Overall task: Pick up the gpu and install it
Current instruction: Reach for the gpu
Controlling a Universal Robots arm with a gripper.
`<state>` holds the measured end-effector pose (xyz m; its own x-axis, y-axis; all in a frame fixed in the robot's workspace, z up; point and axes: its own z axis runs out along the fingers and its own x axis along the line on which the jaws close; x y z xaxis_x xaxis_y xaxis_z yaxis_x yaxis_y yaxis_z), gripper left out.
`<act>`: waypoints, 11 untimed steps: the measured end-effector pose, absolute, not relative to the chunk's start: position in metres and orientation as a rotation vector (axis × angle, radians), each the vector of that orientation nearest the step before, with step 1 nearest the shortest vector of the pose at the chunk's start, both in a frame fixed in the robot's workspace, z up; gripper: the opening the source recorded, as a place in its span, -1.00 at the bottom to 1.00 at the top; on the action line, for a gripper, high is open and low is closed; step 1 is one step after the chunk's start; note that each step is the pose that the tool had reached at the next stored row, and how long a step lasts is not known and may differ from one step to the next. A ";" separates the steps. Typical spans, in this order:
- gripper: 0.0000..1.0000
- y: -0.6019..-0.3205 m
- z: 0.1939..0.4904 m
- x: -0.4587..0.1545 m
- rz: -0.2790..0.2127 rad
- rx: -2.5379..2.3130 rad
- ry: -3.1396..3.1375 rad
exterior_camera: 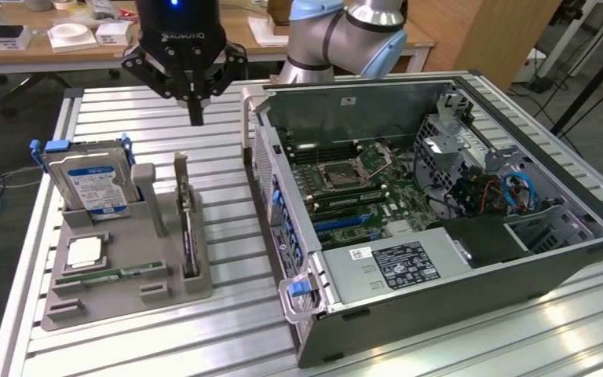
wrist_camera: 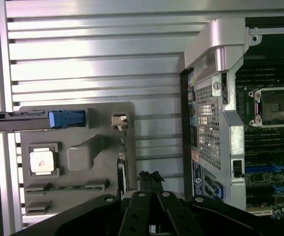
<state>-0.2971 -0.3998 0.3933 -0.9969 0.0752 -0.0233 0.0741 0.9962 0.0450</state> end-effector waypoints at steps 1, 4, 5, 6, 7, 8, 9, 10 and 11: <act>-0.79 -0.400 0.393 -0.299 0.069 0.117 3.114; -0.79 -0.400 0.393 -0.302 0.069 0.117 3.114; -0.79 -0.400 0.393 -0.303 0.069 0.117 3.114; -0.79 -0.400 0.393 -0.304 0.069 0.117 3.114; -0.79 -0.400 0.393 -0.305 0.069 0.117 3.114; -0.79 -0.400 0.393 -0.307 0.069 0.117 3.114; -0.79 -0.400 0.393 -0.309 0.069 0.117 3.114; -0.79 -0.400 0.393 -0.311 0.069 0.117 3.114; -0.79 -0.400 0.393 -0.312 0.069 0.117 3.114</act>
